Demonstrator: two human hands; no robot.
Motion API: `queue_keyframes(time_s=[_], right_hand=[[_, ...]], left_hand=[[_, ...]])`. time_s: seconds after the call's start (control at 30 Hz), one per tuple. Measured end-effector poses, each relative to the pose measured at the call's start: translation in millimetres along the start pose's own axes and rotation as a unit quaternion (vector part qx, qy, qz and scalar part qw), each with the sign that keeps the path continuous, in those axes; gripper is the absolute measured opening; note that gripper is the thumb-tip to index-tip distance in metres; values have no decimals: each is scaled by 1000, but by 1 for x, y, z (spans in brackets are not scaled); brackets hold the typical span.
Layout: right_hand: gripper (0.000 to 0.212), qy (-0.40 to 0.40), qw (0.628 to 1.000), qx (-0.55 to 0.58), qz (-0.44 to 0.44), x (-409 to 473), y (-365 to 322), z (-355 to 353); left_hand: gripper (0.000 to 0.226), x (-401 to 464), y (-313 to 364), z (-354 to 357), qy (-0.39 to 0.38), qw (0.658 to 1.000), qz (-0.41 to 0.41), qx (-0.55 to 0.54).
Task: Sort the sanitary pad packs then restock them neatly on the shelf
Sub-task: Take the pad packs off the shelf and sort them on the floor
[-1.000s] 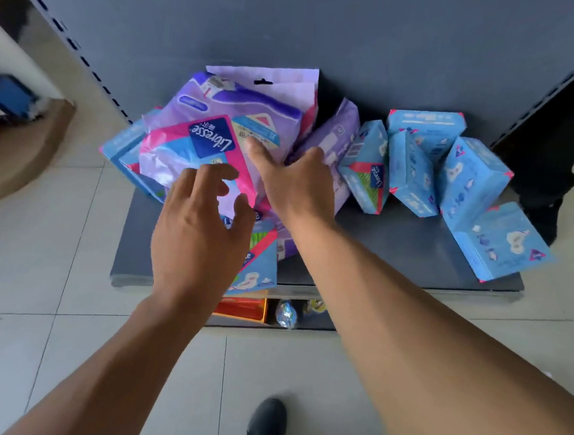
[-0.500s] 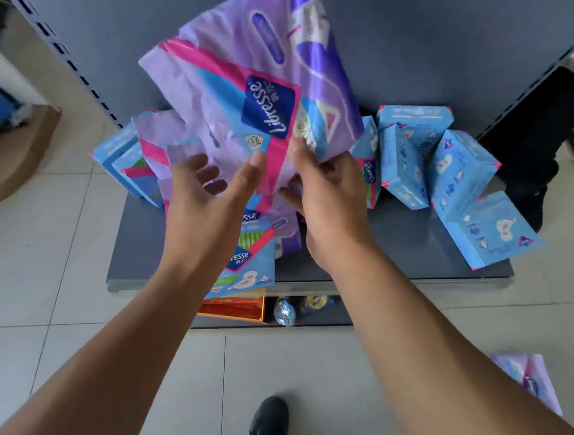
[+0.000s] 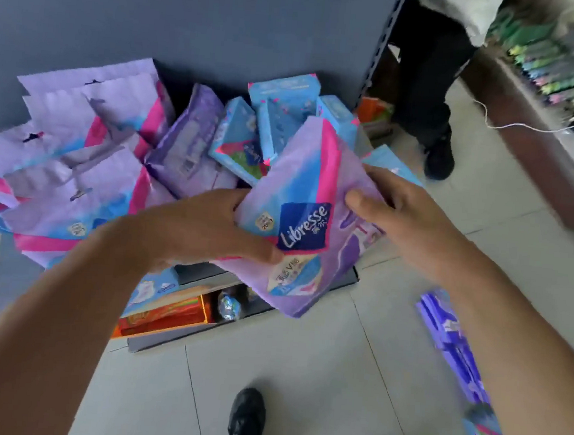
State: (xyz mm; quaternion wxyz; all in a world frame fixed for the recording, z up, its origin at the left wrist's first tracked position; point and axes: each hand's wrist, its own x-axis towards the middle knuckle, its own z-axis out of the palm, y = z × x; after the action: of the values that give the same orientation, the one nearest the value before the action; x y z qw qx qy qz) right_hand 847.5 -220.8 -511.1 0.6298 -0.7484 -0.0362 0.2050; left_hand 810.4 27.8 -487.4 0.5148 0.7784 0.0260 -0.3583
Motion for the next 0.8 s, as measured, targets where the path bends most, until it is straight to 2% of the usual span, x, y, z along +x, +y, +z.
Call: queue_keyframes(time_s=[0.07, 0.17, 0.23, 0.27, 0.3, 0.37, 0.47, 0.57, 0.63, 0.7, 0.8], right_hand=[[37, -7, 999, -2, 39, -23, 16, -29], [43, 62, 990, 66, 104, -59, 49, -63], [55, 127, 972, 142, 139, -80, 77, -77], [58, 168, 958, 181, 147, -90, 92, -83], [55, 212, 942, 213, 147, -100, 105, -90], [35, 294, 913, 240, 147, -120, 138, -109], [12, 352, 885, 235, 193, -162, 196, -139], [21, 370, 863, 211, 272, -211, 254, -168], [18, 379, 845, 227, 302, -237, 286, -182], [27, 389, 825, 241, 333, -257, 320, -192], [40, 375, 809, 240, 383, -271, 369, -196]], left_hand=[[72, 18, 10, 12, 35, 998, 1, -51], [77, 52, 29, 54, 134, 968, 18, -209], [68, 77, 42, 96, 147, 946, 52, -285], [58, 88, 47, 121, 134, 949, 69, -278], [47, 97, 52, 148, 119, 959, 82, -245], [35, 117, 53, 200, 100, 981, 94, -138], [37, 146, 43, 273, 58, 996, 58, -20], [54, 171, 32, 344, 22, 999, -5, 41], [52, 187, 25, 387, 35, 996, -42, 74], [47, 208, 16, 424, 34, 990, -68, 116], [41, 246, -6, 466, -20, 976, -96, 195]])
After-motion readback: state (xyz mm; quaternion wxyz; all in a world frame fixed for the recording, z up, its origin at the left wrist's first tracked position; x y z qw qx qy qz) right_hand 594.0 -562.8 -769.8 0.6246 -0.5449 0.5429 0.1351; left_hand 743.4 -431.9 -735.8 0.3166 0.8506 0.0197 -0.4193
